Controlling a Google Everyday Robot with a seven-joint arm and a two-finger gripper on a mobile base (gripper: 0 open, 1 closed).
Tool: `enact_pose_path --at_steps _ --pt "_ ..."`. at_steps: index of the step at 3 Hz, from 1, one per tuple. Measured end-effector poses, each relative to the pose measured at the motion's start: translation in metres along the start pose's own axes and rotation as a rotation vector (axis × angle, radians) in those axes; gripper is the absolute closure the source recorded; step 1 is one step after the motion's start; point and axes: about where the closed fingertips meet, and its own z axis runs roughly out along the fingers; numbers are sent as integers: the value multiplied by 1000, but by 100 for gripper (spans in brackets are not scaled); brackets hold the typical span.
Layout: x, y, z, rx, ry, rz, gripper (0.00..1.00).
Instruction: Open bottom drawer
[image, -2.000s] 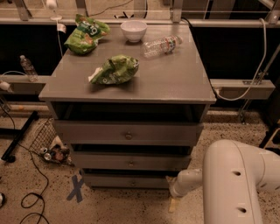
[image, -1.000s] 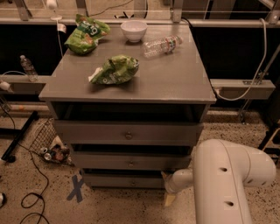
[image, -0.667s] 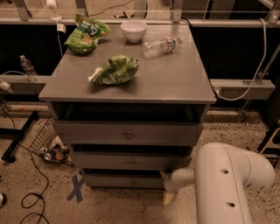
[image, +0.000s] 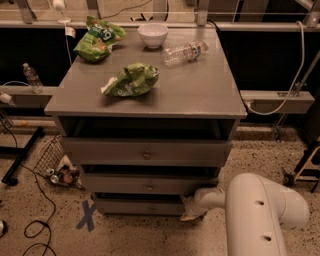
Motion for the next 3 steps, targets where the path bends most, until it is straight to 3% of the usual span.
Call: enact_pose_path --at_steps 2,3 --pt "7 6 -2 -12 1 8 100" --pt "12 12 -5 -17 6 21 100"
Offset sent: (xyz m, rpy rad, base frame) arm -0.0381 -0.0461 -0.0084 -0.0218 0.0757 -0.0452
